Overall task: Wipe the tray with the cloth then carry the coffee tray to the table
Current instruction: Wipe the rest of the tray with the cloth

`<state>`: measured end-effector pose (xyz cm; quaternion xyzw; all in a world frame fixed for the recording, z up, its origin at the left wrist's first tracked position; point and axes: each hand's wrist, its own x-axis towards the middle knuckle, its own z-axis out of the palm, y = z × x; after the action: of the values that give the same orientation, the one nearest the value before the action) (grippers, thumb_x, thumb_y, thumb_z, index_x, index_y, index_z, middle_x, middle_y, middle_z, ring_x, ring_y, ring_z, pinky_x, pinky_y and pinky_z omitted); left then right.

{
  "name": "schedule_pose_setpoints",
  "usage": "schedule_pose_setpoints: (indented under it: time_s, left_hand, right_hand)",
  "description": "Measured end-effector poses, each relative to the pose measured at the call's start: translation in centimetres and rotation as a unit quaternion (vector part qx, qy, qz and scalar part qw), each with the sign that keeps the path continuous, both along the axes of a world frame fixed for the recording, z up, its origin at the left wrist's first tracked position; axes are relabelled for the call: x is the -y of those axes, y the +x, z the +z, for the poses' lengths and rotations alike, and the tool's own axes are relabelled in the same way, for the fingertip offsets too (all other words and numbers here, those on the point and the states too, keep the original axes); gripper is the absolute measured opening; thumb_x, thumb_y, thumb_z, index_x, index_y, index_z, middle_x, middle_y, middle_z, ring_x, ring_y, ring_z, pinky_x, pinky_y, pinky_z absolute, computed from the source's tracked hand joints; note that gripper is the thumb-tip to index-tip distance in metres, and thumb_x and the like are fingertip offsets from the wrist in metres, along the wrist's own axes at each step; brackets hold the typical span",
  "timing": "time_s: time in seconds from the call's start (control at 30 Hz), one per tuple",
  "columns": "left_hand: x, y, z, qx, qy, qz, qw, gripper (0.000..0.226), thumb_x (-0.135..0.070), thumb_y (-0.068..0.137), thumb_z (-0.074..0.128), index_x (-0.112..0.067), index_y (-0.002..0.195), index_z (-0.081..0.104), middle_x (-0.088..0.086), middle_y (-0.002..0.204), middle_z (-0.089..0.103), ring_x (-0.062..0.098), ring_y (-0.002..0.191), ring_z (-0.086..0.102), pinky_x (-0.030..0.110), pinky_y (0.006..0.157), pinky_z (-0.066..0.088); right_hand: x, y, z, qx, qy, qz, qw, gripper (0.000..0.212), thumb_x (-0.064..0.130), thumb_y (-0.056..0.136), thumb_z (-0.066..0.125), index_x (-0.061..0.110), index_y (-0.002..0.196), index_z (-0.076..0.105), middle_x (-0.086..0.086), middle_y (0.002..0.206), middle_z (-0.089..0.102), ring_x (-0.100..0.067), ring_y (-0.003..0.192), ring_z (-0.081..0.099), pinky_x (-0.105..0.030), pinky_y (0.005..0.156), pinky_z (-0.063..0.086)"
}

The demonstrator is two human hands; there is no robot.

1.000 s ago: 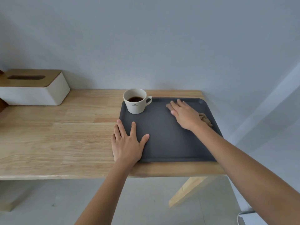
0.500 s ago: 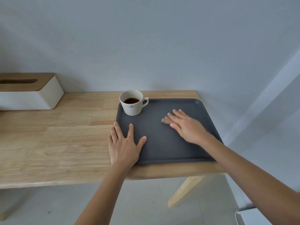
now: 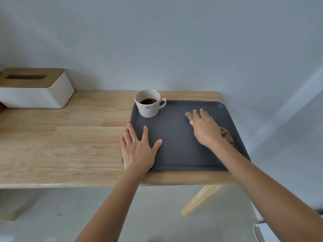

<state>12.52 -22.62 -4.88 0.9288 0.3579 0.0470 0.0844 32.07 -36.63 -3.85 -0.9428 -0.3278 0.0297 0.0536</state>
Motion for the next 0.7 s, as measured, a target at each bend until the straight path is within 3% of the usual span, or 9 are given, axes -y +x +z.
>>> schedule_pose_setpoints:
  time_s: [0.13, 0.27, 0.37, 0.43, 0.5, 0.57, 0.6, 0.63, 0.7]
  left_hand:
    - [0.1, -0.1, 0.1, -0.002, -0.003, -0.003, 1.000, 0.078, -0.072, 0.088, 0.017, -0.028, 0.152, 0.015, 0.025, 0.160, -0.003, 0.037, 0.149, 0.001, 0.050, 0.120, 0.008]
    - [0.2, -0.3, 0.2, 0.000, -0.011, -0.012, 1.000, 0.076, -0.071, 0.089, 0.017, -0.028, 0.152, 0.016, 0.023, 0.161, -0.003, 0.034, 0.150, -0.006, 0.053, 0.120, 0.002]
    - [0.4, -0.3, 0.5, 0.029, -0.018, -0.028, 0.999, 0.070, -0.064, 0.093, 0.023, -0.026, 0.151, 0.021, 0.018, 0.162, 0.000, 0.030, 0.150, -0.009, 0.057, 0.119, -0.002]
    - [0.7, 0.1, 0.8, 0.065, -0.046, -0.052, 0.996, 0.063, -0.056, 0.096, 0.028, -0.024, 0.150, 0.025, 0.012, 0.163, 0.006, 0.026, 0.151, -0.007, 0.058, 0.118, -0.005]
    - [1.2, 1.2, 1.3, 0.108, -0.086, -0.095, 0.986, 0.060, -0.052, 0.097, 0.032, -0.023, 0.150, 0.027, 0.006, 0.163, 0.012, 0.022, 0.151, -0.003, 0.057, 0.117, -0.007]
    - [1.8, 2.7, 1.7, 0.135, -0.120, -0.149, 0.972, 0.063, -0.052, 0.095, 0.038, -0.024, 0.151, 0.024, 0.002, 0.163, 0.013, 0.019, 0.151, -0.001, 0.056, 0.117, -0.007]
    - [2.1, 3.5, 2.0, 0.138, -0.152, -0.175, 0.963, 0.068, -0.053, 0.094, 0.042, -0.026, 0.151, 0.020, 0.000, 0.163, 0.011, 0.019, 0.151, -0.001, 0.057, 0.117, -0.006]
    - [2.3, 4.3, 2.5, 0.134, -0.197, -0.199, 0.951, 0.073, -0.055, 0.091, 0.047, -0.028, 0.152, 0.016, -0.001, 0.163, 0.009, 0.019, 0.151, -0.003, 0.058, 0.118, -0.005]
    - [2.3, 5.7, 3.1, 0.113, -0.287, -0.240, 0.920, 0.080, -0.057, 0.085, 0.057, -0.036, 0.151, 0.017, -0.003, 0.163, 0.012, 0.018, 0.151, 0.000, 0.058, 0.119, -0.001]
  right_hand:
    - [1.2, -6.2, 1.1, -0.050, 0.011, 0.068, 0.996, 0.050, 0.026, 0.104, 0.024, 0.013, 0.152, 0.016, -0.016, 0.160, 0.016, -0.030, 0.148, 0.014, -0.043, 0.118, 0.017]
    - [3.4, -4.7, 3.4, -0.165, 0.129, 0.052, 0.977, 0.047, 0.025, 0.103, 0.031, 0.016, 0.149, 0.028, -0.011, 0.155, 0.032, -0.025, 0.146, 0.024, -0.031, 0.115, 0.020]
    - [5.0, -2.2, 3.9, -0.135, 0.056, 0.026, 0.989, 0.050, 0.036, 0.100, 0.041, 0.021, 0.147, 0.033, -0.014, 0.160, 0.018, -0.032, 0.149, 0.006, -0.051, 0.118, 0.014]
    - [5.3, -1.8, 3.7, -0.168, 0.052, 0.045, 0.983, 0.036, 0.038, 0.097, 0.045, 0.024, 0.130, 0.052, -0.012, 0.157, 0.027, -0.034, 0.149, 0.000, -0.061, 0.115, 0.009]
    - [5.2, -2.5, 4.1, -0.184, 0.115, 0.067, 0.974, 0.002, 0.028, 0.095, 0.052, 0.029, 0.095, 0.054, -0.001, 0.124, 0.057, -0.032, 0.145, 0.022, -0.062, 0.116, 0.012]
    - [5.4, -3.0, 5.2, -0.174, 0.154, 0.097, 0.968, 0.014, 0.021, 0.093, 0.055, 0.026, 0.084, 0.046, 0.006, 0.086, 0.059, -0.021, 0.109, 0.058, -0.050, 0.110, 0.034]
    - [5.5, -3.3, 6.0, -0.178, 0.169, 0.103, 0.964, 0.012, 0.021, 0.094, 0.054, 0.023, 0.085, 0.046, 0.004, 0.081, 0.058, -0.016, 0.088, 0.059, -0.042, 0.095, 0.045]
    - [5.6, -3.4, 6.6, -0.178, 0.183, 0.108, 0.961, 0.009, 0.023, 0.094, 0.053, 0.022, 0.087, 0.047, 0.004, 0.079, 0.056, -0.012, 0.075, 0.055, -0.034, 0.079, 0.046]
    - [6.0, -3.5, 8.2, -0.170, 0.215, 0.120, 0.954, 0.008, 0.025, 0.093, 0.055, 0.021, 0.089, 0.050, 0.008, 0.073, 0.052, -0.007, 0.064, 0.046, -0.025, 0.065, 0.038]
